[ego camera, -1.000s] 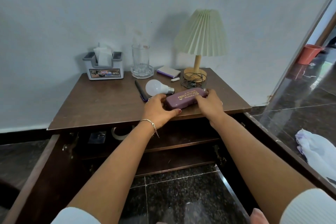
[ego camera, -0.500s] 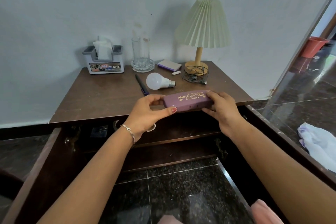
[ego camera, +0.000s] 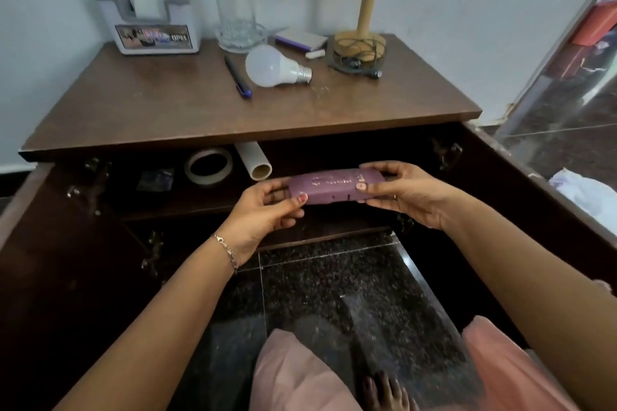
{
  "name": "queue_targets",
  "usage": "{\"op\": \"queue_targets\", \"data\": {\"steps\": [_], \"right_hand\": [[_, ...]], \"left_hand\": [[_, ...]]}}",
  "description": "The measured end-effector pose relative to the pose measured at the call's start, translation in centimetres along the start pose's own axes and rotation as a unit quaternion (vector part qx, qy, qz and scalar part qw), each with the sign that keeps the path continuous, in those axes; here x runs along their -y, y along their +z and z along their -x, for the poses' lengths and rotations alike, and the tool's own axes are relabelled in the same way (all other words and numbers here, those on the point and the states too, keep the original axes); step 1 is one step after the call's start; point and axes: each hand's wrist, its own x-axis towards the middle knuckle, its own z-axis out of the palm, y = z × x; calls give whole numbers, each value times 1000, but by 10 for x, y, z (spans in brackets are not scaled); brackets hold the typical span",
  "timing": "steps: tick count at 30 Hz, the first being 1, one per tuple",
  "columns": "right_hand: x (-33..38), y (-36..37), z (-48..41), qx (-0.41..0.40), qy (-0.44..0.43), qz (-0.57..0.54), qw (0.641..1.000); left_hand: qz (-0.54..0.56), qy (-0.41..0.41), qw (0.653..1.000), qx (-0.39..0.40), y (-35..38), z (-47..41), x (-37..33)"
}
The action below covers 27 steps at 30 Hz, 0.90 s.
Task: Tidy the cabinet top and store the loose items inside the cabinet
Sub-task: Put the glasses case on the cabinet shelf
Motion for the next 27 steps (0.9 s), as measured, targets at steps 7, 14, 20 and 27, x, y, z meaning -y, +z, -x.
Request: {"op": "queue_targets", "data": {"steps": [7, 14, 20, 27], "right_hand": [[-27, 6, -76, -60, -60, 13, 996], [-23, -1, -126, -172, -114, 95, 974], [-16, 13, -147, -205, -147, 208, 945], [-13, 36, -176, -233, -151, 262, 924]], "left_hand": [[-35, 9, 996, -87, 8, -69, 29], [-77, 43, 990, -106, 34, -123, 25], [-93, 29, 984, -151, 39, -143, 15], [-147, 9, 976, -159, 31, -158, 9]]}}
